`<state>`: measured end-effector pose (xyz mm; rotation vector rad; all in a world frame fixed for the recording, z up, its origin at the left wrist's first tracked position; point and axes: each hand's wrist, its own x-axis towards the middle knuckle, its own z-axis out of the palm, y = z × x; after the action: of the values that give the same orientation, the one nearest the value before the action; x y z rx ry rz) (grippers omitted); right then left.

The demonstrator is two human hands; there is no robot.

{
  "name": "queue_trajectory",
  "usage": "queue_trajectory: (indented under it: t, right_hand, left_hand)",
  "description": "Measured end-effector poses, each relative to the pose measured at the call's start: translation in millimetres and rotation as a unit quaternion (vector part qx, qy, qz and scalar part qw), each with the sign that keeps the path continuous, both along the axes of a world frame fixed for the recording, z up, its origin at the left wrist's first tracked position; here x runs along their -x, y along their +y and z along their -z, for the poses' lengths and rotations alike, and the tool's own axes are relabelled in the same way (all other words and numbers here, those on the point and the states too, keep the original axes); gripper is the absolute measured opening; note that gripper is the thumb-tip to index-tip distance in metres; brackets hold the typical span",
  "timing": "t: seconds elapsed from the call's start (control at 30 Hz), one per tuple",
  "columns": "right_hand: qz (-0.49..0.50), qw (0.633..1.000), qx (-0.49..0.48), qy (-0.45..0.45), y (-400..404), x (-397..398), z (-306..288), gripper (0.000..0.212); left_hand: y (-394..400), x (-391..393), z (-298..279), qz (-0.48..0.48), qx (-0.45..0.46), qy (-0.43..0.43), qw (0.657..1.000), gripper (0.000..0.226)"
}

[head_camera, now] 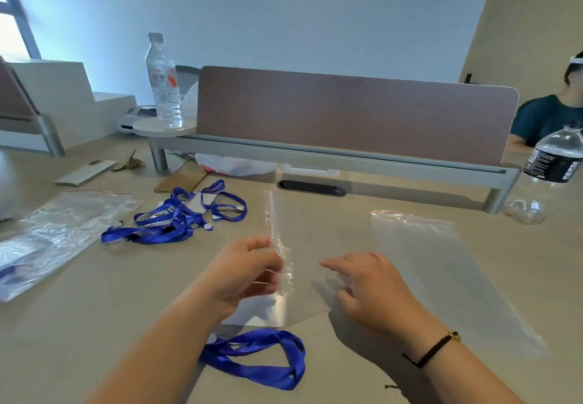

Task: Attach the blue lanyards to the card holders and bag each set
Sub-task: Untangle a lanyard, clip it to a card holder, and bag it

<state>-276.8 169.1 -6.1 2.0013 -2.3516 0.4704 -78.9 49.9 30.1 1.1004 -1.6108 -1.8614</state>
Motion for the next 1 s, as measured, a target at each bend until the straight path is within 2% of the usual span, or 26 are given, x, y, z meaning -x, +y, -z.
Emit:
queue_trajectory:
  t: [0.07,0.13,0.23,0.4,0.6,0.7,0.87,0.93,1.0]
  right_hand:
    - [-0.004,0.997,0.000,-0.081,-9.0,-14.9,-4.0,0.049]
    - [0.000,0.981,0.056,-0.185,-20.1,-34.5,-4.2,0.035]
    - [0.013,0.954,0.108,-0.278,-31.9,-64.4,-1.1,0.022]
    - [0.002,0.948,0.082,-0.306,-26.5,-80.8,16.7,0.025]
    - [-0.026,0.951,0.067,-0.301,-13.0,-75.7,25.9,0.035]
    - [-0.015,0.949,0.081,-0.303,-13.4,-73.6,25.0,0.032]
    - [-0.004,0.908,0.095,-0.409,-13.4,-70.7,20.2,0.024]
    - [0.017,0.910,0.111,-0.400,-12.1,-66.5,16.2,0.030]
    - [0.013,0.928,0.088,-0.361,-9.2,-62.2,11.6,0.044]
  left_hand:
    - [8.0,-13.2,4.4,0.036,0.004,-0.025,0.999,0.029]
    - [15.0,-19.4,11.0,0.050,0.012,-0.042,0.998,0.036]
    - [24.2,-23.2,19.8,0.065,0.030,-0.047,0.996,0.030]
    - [19.4,-32.3,23.3,0.064,0.033,-0.059,0.996,0.014]
    - [17.0,-26.0,28.6,0.020,0.007,-0.049,0.999,0.018]
    - [19.0,-20.0,31.9,0.013,0.018,-0.044,0.999,0.018]
    - [18.2,-14.2,34.1,0.010,0.065,-0.053,0.996,0.017]
    - [18.2,-12.6,35.2,0.002,0.079,-0.059,0.995,0.016]
    - [18.7,-10.7,35.4,-0.004,0.088,-0.068,0.994,0.015]
